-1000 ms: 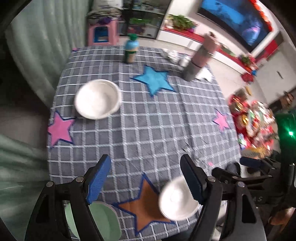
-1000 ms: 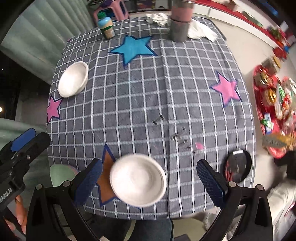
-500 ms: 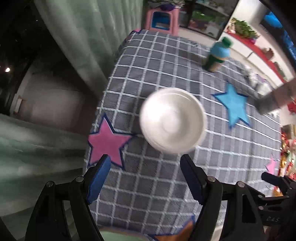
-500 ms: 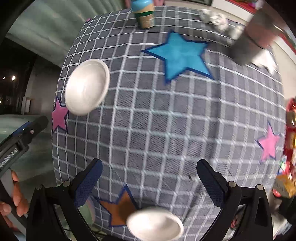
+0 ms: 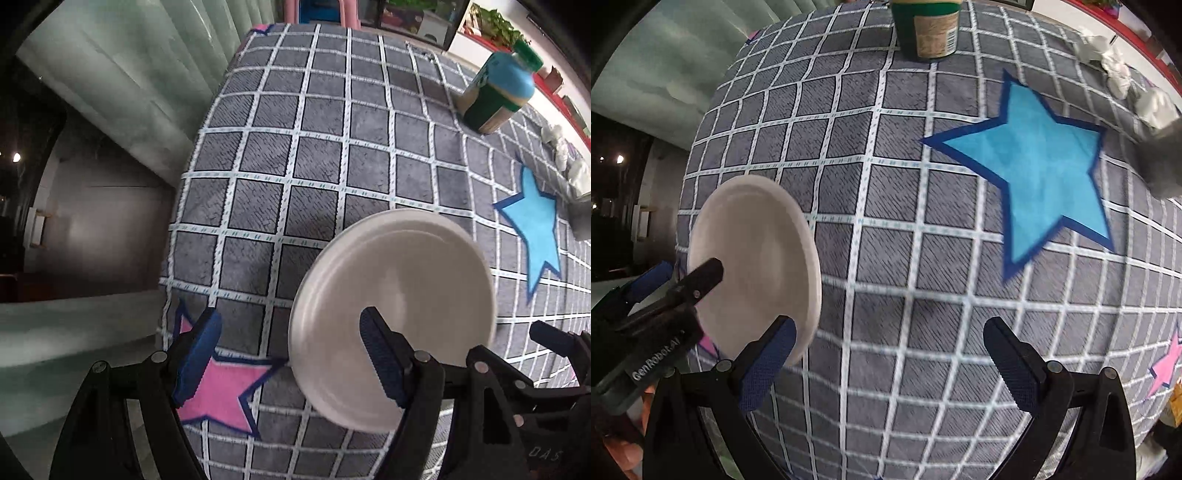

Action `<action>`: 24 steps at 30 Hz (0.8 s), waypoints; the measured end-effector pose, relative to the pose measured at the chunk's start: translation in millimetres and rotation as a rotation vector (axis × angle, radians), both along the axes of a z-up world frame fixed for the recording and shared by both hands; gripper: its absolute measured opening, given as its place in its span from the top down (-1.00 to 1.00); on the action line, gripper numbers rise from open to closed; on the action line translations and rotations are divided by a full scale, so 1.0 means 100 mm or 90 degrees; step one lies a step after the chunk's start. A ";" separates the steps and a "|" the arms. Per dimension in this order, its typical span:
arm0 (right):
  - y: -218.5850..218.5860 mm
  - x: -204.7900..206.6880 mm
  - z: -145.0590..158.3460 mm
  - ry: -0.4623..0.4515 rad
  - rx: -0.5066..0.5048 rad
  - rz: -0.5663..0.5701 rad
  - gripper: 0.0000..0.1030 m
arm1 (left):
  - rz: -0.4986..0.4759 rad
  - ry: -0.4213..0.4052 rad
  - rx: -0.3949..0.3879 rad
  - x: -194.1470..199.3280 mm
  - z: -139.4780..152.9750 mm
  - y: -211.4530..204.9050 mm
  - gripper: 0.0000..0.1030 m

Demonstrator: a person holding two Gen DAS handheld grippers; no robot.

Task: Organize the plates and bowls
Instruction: 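Move both grippers to the last white bowl and close on its rim, then lift the white bowl with both grippers and carry it over the orange star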

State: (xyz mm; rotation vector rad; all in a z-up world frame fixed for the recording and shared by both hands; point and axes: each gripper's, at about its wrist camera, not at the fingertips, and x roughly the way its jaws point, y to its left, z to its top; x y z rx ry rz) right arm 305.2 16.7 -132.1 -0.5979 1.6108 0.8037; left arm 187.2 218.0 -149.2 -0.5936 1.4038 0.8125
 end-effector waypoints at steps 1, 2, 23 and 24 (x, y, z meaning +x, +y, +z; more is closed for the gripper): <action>0.03 -0.01 -0.03 -0.001 0.000 0.003 -0.99 | -0.004 0.002 -0.008 0.01 -0.04 0.02 -0.56; 0.05 -0.03 -0.05 -0.001 0.001 0.006 -0.99 | -0.006 0.002 -0.012 0.02 -0.07 0.03 -0.54; 0.12 -0.40 -0.18 0.062 0.012 0.048 0.64 | -0.097 -0.009 -0.080 0.29 -0.31 -0.66 0.26; 0.05 -0.40 -0.18 0.061 0.007 0.050 0.64 | -0.108 -0.007 -0.082 0.31 -0.31 -0.75 0.26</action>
